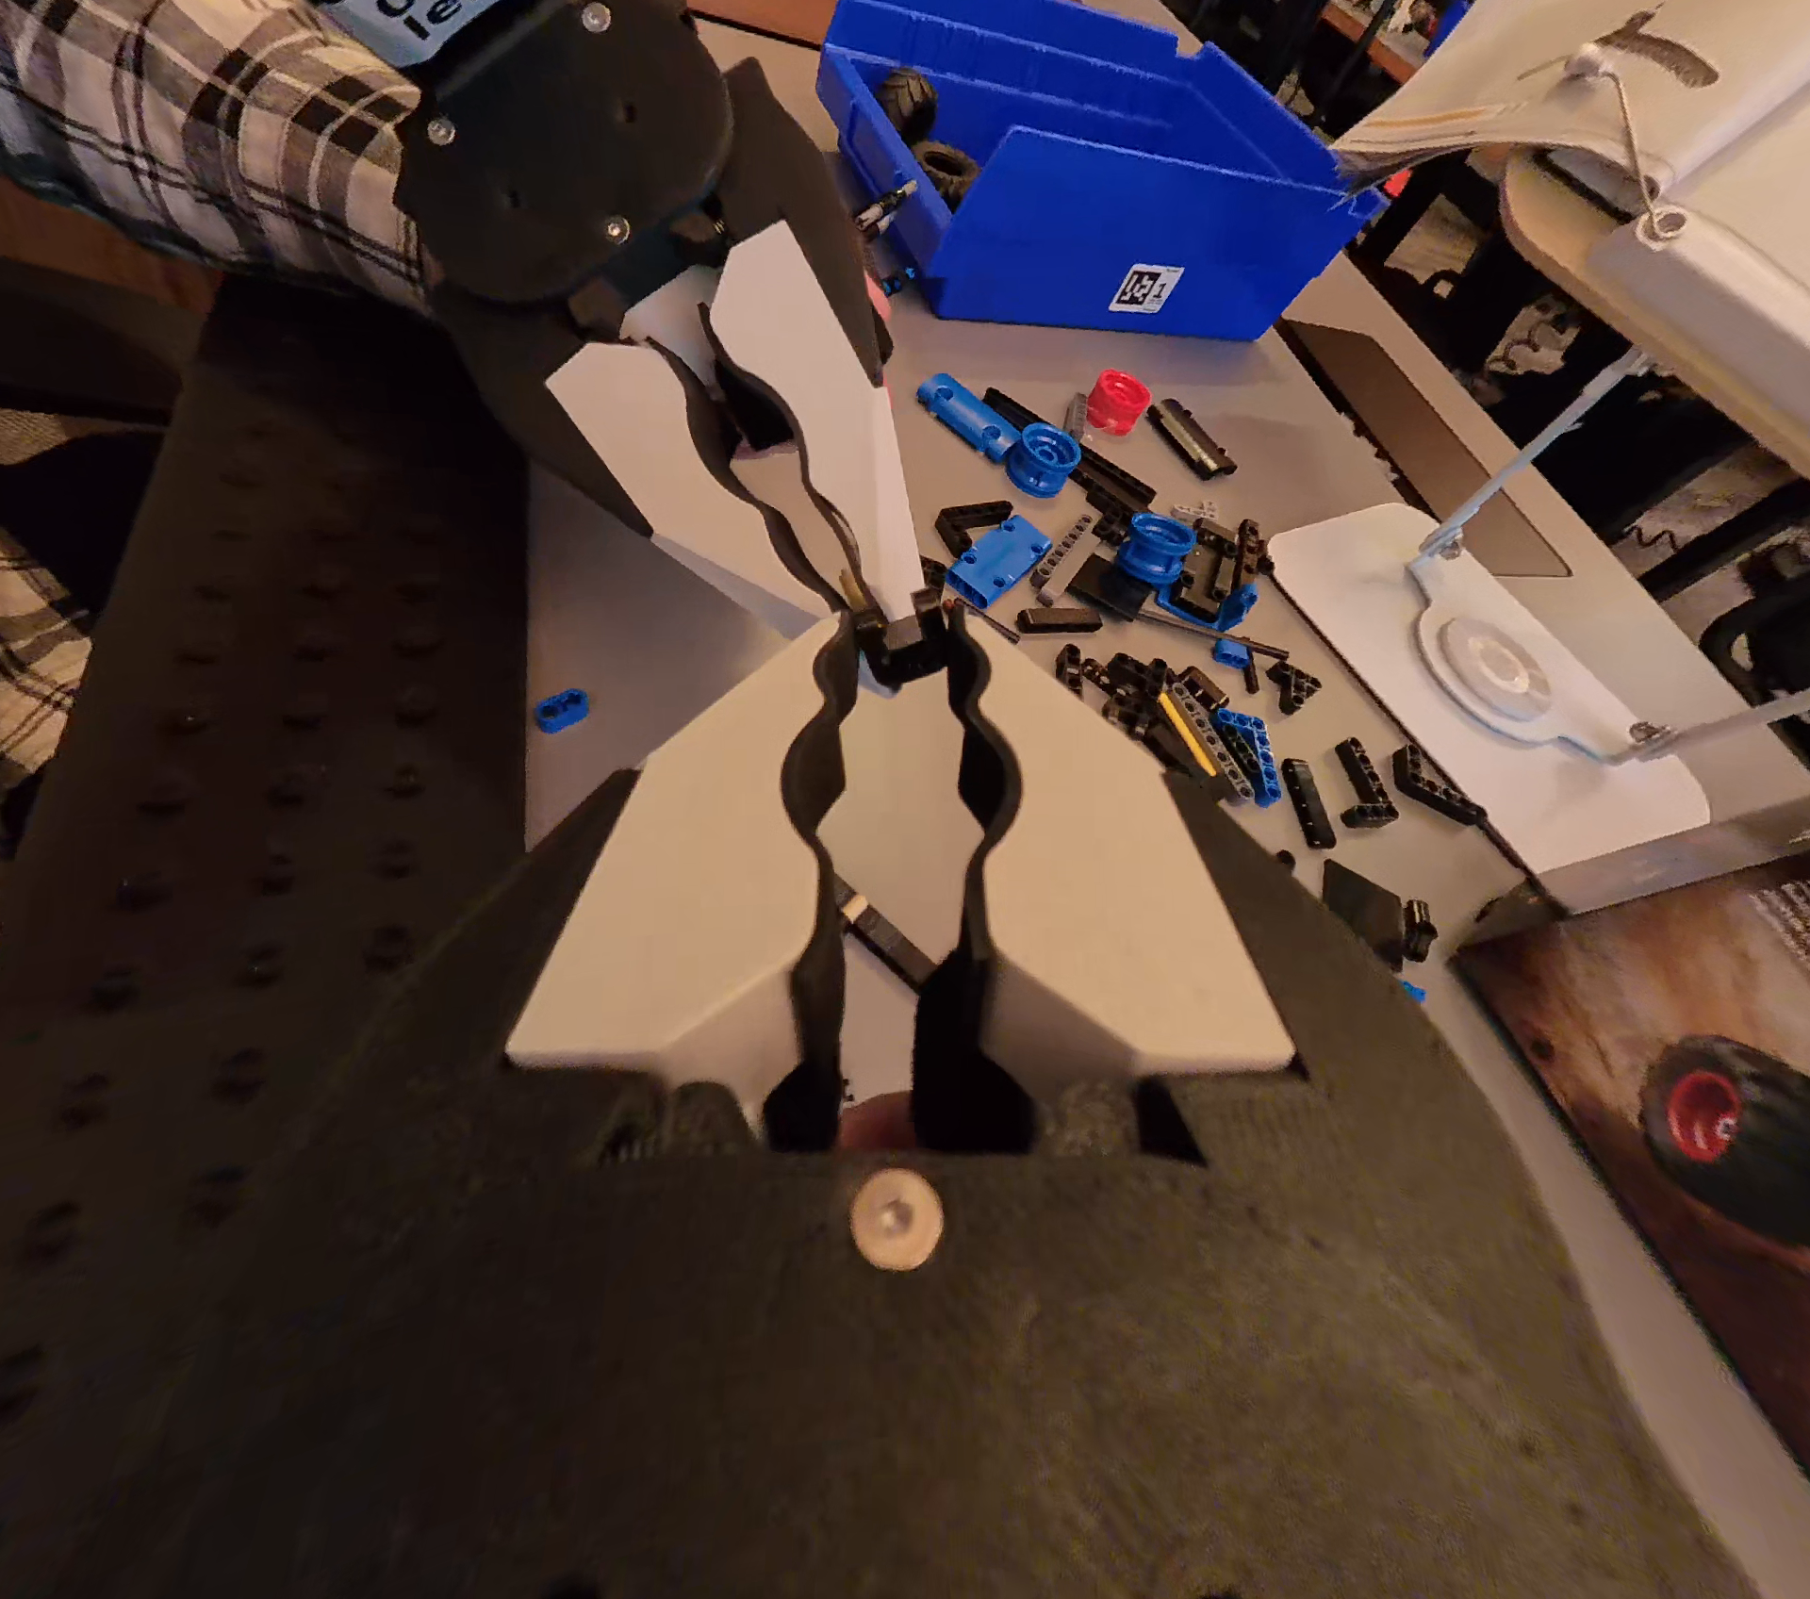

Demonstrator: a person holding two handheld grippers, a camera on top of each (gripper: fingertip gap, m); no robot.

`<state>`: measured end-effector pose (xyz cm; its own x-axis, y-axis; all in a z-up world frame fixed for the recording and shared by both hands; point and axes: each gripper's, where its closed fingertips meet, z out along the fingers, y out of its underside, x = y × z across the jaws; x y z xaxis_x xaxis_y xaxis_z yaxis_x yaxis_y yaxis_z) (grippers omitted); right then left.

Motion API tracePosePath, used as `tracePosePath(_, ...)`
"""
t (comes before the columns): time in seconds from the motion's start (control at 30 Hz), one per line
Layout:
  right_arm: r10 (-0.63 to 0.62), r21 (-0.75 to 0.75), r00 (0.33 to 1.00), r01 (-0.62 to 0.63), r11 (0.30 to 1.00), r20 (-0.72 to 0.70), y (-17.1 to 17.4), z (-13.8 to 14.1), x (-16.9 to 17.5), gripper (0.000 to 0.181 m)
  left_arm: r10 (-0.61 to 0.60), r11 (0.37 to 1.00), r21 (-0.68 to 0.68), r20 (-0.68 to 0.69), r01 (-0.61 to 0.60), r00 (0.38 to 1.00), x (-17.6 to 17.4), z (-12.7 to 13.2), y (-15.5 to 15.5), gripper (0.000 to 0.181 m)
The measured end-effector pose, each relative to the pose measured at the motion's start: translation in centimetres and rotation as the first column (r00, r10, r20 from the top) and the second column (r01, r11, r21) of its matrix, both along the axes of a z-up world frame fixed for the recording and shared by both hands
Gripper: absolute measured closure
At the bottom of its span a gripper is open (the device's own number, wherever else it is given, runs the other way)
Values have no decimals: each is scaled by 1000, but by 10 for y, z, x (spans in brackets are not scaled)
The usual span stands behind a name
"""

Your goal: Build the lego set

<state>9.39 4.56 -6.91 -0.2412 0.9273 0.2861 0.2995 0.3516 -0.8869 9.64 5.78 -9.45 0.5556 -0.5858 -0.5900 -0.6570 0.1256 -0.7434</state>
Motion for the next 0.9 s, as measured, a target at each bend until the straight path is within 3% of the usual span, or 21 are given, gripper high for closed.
tracePosePath(0.2, 27, 61, 999, -25, 998, -30, -4, 1, -2, 164, 1, 1000, -25, 42, 0, 999, 1, -1, -3, 180)
tracePosePath(0.4, 49, 133, 999, -52, 990, 19, -5, -6, -2, 165, -11, 997, -82, 74, 17, 997, 4, -9, -3, 180)
tracePosePath(0.9, 83, 149, 980, -110, 983, 180, -7, -34, -12, 165, -17, 947, -311, 195, 78, 981, 7, -40, -4, 181)
